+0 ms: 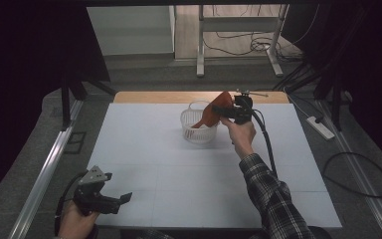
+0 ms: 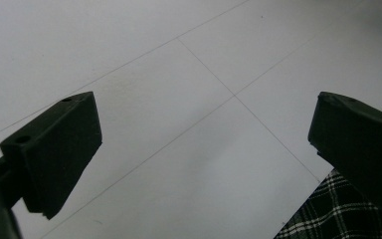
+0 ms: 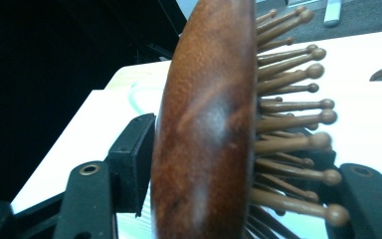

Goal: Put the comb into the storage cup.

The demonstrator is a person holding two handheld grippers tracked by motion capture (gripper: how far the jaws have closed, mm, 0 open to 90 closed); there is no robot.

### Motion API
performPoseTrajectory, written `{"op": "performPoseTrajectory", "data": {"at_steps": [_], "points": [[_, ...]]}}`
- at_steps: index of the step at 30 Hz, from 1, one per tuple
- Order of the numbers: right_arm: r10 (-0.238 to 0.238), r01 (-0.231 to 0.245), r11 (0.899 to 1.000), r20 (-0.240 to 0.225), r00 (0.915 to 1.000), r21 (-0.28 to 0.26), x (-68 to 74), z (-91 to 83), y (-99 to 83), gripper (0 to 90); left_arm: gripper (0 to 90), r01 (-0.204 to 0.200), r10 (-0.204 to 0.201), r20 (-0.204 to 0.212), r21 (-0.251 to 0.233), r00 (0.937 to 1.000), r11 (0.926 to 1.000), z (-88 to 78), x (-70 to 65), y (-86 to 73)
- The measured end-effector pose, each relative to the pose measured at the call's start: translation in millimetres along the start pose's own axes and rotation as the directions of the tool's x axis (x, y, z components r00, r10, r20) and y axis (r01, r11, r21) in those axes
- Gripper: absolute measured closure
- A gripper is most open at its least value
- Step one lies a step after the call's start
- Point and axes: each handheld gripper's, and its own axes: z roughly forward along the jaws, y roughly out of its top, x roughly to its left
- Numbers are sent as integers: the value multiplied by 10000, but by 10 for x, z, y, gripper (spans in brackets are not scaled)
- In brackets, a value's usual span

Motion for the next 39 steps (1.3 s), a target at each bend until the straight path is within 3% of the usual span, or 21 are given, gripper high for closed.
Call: {"op": "performPoseTrajectory", "data": {"at_steps": [11,15,24,39], "points": [[-144,142,9998,113,9998,125,-8,-4,10,176,11,7,-7,-1,3,10000,10000,1,0,0],[-251,249,9996,139,9996,155,-13,-19,21,159,11,3,-3,-7,16,10000,10000,2,-1,1],[-978,972,9948,186,9950,299,19,-67,38,130,11,42,-42,3,1,10000,10000,1,2,1],[-1963,1947,9795,291,9801,508,62,-155,71,108,11,24,-24,3,2,10000,10000,1,0,1]]}}
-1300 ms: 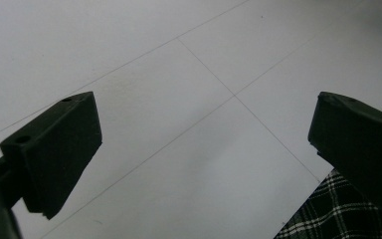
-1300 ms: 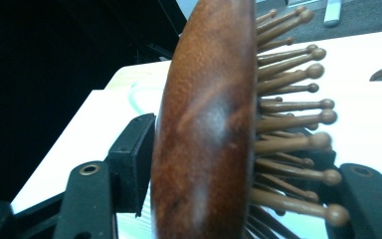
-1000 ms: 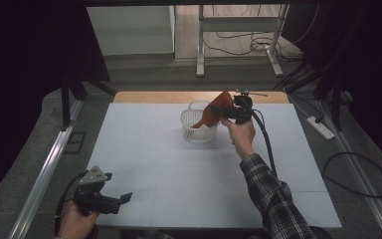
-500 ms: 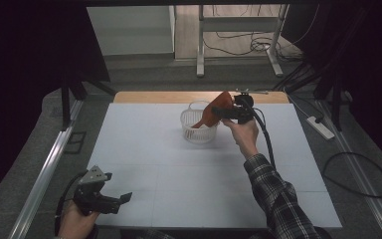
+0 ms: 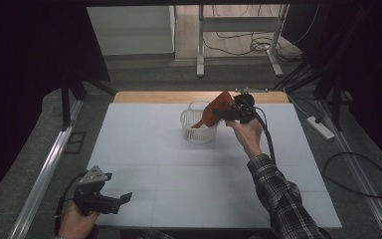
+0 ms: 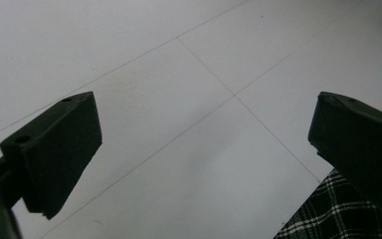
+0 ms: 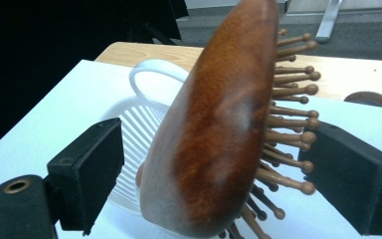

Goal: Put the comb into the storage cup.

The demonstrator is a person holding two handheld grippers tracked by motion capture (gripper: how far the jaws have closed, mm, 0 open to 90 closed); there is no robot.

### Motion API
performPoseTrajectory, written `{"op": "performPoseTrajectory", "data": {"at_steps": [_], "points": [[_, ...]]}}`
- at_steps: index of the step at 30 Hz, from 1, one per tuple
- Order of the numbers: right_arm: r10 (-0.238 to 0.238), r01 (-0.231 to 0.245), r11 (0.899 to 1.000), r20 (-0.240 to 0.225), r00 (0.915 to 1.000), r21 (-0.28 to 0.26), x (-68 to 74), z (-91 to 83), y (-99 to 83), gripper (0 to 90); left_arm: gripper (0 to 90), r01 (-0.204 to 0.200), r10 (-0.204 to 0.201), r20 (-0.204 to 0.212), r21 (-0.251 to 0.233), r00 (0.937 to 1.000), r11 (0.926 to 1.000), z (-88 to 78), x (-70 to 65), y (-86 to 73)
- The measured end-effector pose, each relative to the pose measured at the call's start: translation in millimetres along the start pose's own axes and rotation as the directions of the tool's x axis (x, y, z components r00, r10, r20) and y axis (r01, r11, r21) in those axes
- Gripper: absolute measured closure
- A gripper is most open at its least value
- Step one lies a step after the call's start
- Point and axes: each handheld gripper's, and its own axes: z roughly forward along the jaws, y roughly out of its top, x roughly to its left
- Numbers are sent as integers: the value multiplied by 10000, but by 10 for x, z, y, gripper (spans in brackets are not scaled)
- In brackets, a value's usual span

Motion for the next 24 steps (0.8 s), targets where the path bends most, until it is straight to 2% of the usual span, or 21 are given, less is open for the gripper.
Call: {"op": "performPoseTrajectory", "data": {"at_steps": [18,24], "points": [[-726,726,9974,13,9974,37,17,-96,11,38,11,-24,24,-7,12,10000,10000,0,-2,1],[-1131,1128,9930,76,9936,346,32,-122,7,12,10,-32,32,-11,13,10000,10000,0,-3,1]]}}
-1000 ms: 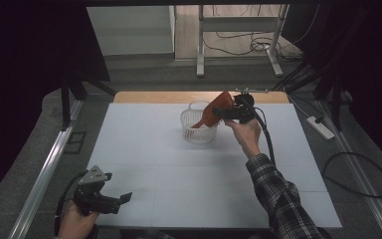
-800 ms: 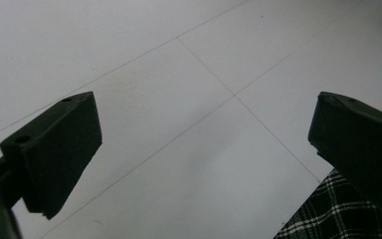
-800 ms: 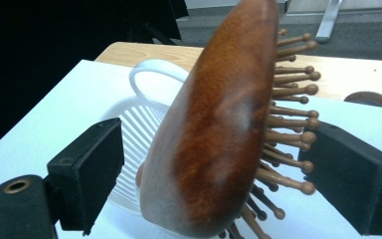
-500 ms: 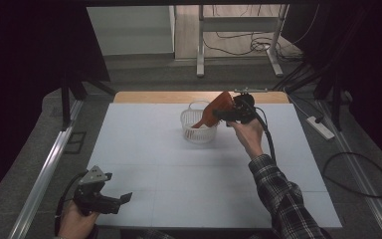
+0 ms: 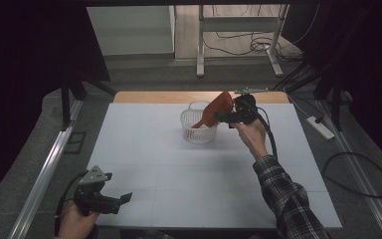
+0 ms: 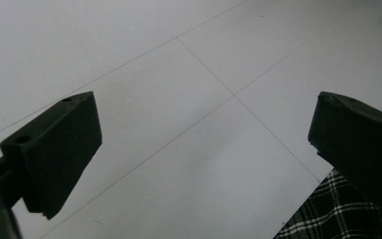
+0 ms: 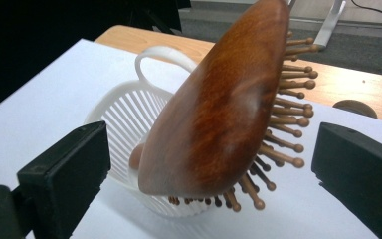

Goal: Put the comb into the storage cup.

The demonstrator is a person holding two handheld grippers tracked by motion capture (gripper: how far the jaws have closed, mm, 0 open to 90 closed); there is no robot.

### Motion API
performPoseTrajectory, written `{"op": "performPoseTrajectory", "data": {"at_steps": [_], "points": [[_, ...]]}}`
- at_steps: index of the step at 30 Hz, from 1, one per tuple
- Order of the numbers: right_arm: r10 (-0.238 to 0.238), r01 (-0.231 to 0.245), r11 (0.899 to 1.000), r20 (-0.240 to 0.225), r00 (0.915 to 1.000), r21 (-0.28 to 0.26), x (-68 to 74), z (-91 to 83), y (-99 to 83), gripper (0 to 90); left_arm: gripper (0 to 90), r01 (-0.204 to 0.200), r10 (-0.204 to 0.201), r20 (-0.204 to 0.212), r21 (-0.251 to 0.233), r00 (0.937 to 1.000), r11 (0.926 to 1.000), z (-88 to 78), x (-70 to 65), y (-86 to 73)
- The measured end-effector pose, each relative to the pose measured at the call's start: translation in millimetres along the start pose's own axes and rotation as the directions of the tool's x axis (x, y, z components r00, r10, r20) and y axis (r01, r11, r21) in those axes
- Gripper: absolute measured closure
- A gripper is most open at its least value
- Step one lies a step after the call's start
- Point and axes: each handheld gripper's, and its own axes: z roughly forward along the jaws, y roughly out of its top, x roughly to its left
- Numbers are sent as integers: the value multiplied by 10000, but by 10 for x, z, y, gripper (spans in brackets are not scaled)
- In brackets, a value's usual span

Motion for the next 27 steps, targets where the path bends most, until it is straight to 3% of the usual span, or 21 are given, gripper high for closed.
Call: {"op": "performPoseTrajectory", "data": {"at_steps": [27], "points": [[-695,703,9972,-337,9970,241,30,-249,6,0,10,-41,41,13,21,10000,10000,2,-3,1]]}}
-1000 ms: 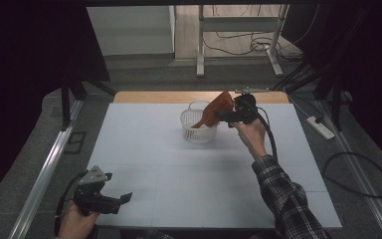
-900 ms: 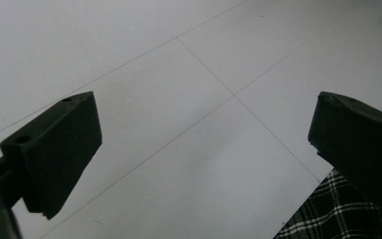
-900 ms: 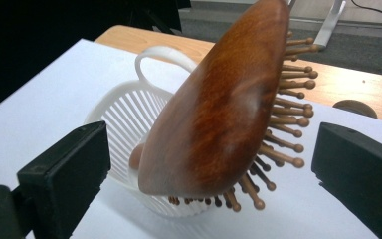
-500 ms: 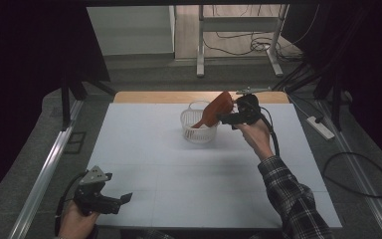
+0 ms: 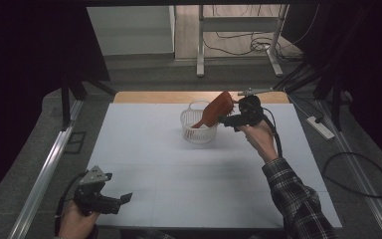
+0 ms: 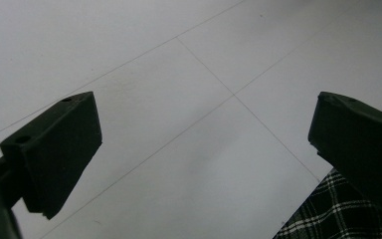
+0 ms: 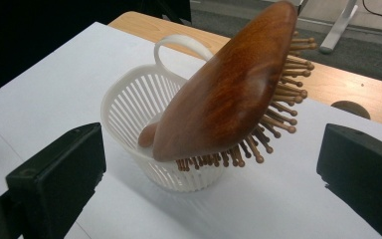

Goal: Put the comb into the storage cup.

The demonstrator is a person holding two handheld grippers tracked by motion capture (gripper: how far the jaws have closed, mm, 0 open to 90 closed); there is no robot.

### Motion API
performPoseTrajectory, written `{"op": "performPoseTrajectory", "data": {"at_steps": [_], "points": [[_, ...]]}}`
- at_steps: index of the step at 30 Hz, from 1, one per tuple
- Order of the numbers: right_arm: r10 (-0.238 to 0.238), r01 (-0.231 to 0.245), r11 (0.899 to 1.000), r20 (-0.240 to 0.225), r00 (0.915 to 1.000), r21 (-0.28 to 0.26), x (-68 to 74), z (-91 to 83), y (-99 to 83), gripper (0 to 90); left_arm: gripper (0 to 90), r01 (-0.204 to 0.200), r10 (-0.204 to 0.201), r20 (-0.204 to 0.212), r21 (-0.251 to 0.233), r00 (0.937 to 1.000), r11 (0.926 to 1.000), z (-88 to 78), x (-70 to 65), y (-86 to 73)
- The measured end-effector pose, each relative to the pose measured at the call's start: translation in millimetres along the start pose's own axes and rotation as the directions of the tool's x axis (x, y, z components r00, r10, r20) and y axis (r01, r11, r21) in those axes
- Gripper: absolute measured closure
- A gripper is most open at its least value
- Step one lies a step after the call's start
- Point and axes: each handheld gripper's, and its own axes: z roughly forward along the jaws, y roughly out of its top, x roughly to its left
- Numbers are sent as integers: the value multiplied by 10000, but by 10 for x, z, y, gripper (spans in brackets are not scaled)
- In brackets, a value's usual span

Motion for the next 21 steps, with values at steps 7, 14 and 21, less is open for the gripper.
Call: {"op": "performPoseTrajectory", "data": {"at_steps": [7,14,21], "points": [[-174,175,9998,-37,9998,81,-6,-72,-14,0,10,-13,13,6,4,10000,10000,1,-2,0],[-323,323,9994,-91,9994,93,16,-114,-39,0,10,-21,21,7,3,10000,10000,0,-4,0],[-708,702,9973,271,9971,226,54,-135,-96,0,10,-28,28,5,4,10000,10000,0,-6,0]]}}
